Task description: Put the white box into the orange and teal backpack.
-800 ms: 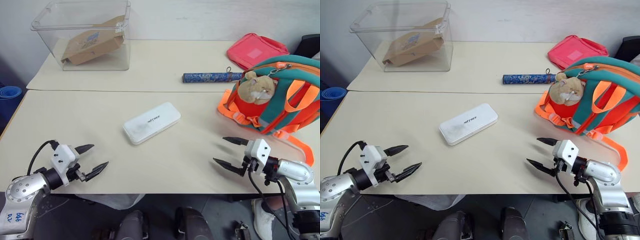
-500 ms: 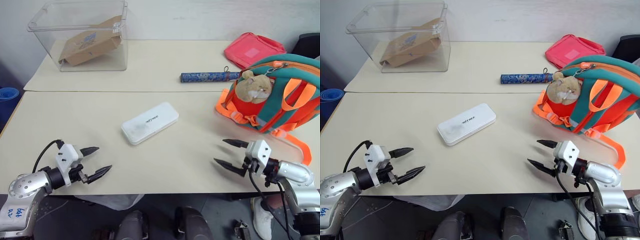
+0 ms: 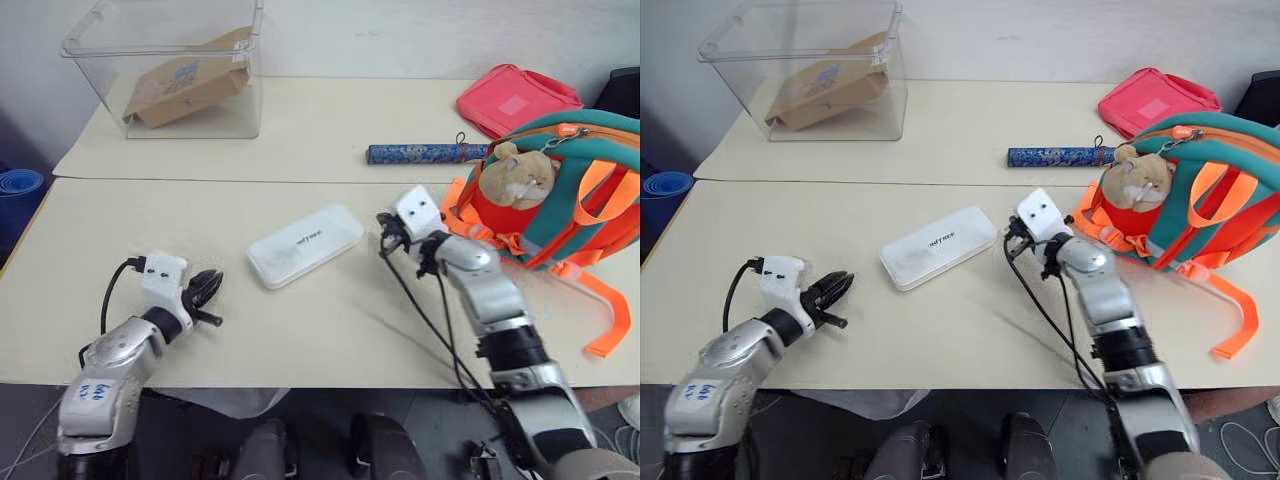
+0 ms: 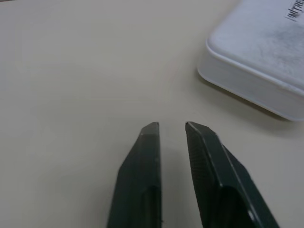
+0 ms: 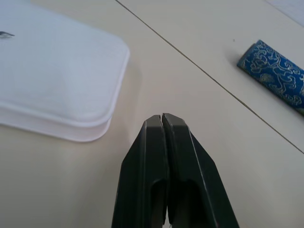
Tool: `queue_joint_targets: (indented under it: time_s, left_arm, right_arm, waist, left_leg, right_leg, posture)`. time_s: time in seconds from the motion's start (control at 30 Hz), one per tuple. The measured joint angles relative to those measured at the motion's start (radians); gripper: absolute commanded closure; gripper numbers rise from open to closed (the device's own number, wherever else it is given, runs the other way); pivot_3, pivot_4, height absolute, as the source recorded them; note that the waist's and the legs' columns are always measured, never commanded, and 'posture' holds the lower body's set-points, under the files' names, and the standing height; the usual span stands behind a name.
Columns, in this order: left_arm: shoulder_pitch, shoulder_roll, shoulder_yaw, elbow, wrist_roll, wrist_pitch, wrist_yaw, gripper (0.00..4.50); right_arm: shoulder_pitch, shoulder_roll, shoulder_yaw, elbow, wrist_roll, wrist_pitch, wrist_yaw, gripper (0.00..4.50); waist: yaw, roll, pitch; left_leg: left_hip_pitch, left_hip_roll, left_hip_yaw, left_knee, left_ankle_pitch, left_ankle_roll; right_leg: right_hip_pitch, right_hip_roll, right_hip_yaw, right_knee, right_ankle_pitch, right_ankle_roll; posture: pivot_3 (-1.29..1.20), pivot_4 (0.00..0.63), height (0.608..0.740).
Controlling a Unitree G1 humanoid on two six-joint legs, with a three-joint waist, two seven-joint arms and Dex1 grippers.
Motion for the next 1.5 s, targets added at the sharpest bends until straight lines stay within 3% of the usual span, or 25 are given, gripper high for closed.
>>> queue_joint_targets:
  time_s: [0.17, 0.43, 0.57, 0.7, 0.97, 1.33, 1.43, 1.5]
  left_arm:
    - [-0.019, -0.091, -0.118, -0.003, 0.033, 0.014, 0.052, 4.47]
    - [-0.062, -0.089, -0.113, 0.014, 0.072, 0.015, 0.082, 4.47]
    - [-0.069, -0.066, -0.111, 0.033, 0.075, 0.007, 0.058, 4.47]
    - [-0.066, -0.039, -0.109, 0.042, 0.071, 0.012, 0.023, 4.47]
    - [0.005, 0.015, -0.112, 0.020, 0.051, -0.010, -0.105, 4.47]
    - [0.094, 0.079, -0.185, -0.079, 0.010, -0.023, -0.265, 4.47]
    - [0.126, 0.138, -0.140, -0.080, -0.009, -0.022, -0.302, 4.47]
    - [0.142, 0.227, -0.077, -0.064, -0.041, -0.005, -0.363, 4.09]
  right_arm:
    - [-0.107, 0.070, 0.014, 0.167, -0.009, -0.008, -0.022, 4.50]
    - [-0.164, 0.079, 0.036, 0.365, -0.006, -0.092, 0.115, 4.50]
    - [-0.165, 0.062, 0.027, 0.365, 0.019, -0.112, 0.206, 4.50]
    - [-0.085, -0.004, 0.028, 0.229, 0.051, -0.082, 0.325, 4.50]
    - [0.206, -0.186, 0.031, -0.228, 0.150, 0.136, 0.513, 4.50]
    - [0.456, -0.360, -0.014, -0.585, 0.292, 0.355, 0.561, 4.50]
    - [0.512, -0.428, -0.057, -0.622, 0.313, 0.377, 0.566, 4.50]
    - [0.546, -0.472, -0.084, -0.622, 0.313, 0.350, 0.570, 4.50]
  waist:
    - [-0.004, -0.001, -0.001]
    - [-0.005, -0.001, -0.001]
    - [-0.005, -0.001, -0.001]
    - [-0.002, -0.001, -0.001]
    - [-0.001, -0.001, -0.001]
    - [0.002, -0.001, -0.001]
    - [0.002, -0.001, -0.001]
    - [0.002, -0.001, -0.001]
  left_leg:
    - [0.001, 0.002, 0.001, 0.000, 0.000, -0.001]
    - [0.001, 0.003, 0.001, -0.001, 0.002, -0.003]
    - [0.001, 0.003, 0.001, -0.001, 0.001, -0.003]
    - [0.001, 0.003, 0.000, -0.001, 0.001, -0.003]
    - [0.002, 0.003, 0.000, -0.002, 0.001, -0.004]
    - [0.002, 0.003, -0.001, -0.003, 0.000, -0.004]
    - [0.002, 0.004, -0.001, -0.003, -0.001, -0.004]
    - [0.002, 0.004, -0.001, -0.003, -0.002, -0.004]
  right_leg:
    - [0.000, 0.001, 0.001, 0.000, 0.000, 0.001]
    - [-0.001, 0.002, 0.001, 0.002, -0.001, -0.001]
    - [-0.001, 0.002, 0.001, 0.002, -0.001, -0.001]
    - [-0.001, 0.001, 0.001, 0.001, -0.001, -0.001]
    - [0.000, 0.001, 0.001, 0.000, -0.001, -0.001]
    - [0.000, 0.000, 0.001, -0.007, -0.001, -0.002]
    - [0.001, 0.000, 0.001, -0.009, -0.001, -0.002]
    - [0.001, 0.000, 0.000, -0.009, -0.001, -0.002]
  posture:
    - [0.00, 0.150, 0.740]
    - [0.00, 0.150, 0.740]
    - [0.00, 0.150, 0.740]
    - [0.00, 0.150, 0.740]
    - [0.00, 0.150, 0.740]
    - [0.00, 0.150, 0.740]
    - [0.00, 0.150, 0.740]
    - [0.00, 0.150, 0.740]
